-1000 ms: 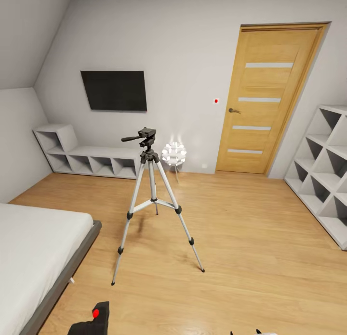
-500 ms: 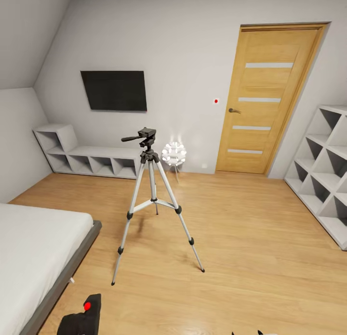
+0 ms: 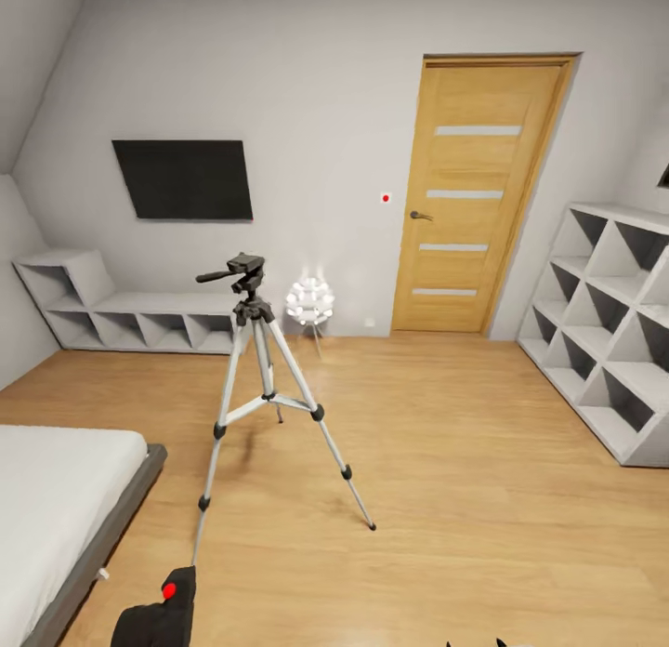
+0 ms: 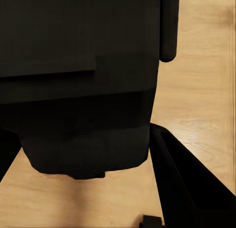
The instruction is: Attach the digital camera to the camera tripod in the bedroom.
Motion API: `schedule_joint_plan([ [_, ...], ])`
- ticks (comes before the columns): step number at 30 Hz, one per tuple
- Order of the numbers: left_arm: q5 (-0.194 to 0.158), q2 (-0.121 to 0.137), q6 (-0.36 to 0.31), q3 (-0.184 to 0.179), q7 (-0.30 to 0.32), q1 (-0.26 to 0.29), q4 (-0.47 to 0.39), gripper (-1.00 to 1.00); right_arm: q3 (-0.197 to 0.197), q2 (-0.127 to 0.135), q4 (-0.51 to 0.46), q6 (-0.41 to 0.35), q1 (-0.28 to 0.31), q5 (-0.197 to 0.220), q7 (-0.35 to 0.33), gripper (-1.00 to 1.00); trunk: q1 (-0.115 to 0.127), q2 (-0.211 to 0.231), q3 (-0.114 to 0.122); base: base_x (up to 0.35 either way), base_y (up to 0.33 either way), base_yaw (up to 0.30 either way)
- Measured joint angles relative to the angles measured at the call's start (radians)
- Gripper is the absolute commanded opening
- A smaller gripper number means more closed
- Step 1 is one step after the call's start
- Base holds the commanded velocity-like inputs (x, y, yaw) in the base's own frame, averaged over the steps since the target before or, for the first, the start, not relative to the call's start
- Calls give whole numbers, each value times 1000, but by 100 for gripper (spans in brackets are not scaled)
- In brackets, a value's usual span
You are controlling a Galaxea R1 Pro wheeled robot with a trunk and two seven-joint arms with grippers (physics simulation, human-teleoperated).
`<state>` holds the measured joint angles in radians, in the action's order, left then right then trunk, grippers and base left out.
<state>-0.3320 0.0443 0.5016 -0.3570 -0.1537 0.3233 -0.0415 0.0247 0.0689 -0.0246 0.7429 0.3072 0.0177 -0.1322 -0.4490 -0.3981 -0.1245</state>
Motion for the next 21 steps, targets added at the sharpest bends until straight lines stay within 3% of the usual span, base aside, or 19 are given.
schedule_joint_plan([
  [21,0,-2,-2,-1,0,0,0,-100,0,-1,1,-1,0,0,-1,100,0,0,2,266,-191,-280],
])
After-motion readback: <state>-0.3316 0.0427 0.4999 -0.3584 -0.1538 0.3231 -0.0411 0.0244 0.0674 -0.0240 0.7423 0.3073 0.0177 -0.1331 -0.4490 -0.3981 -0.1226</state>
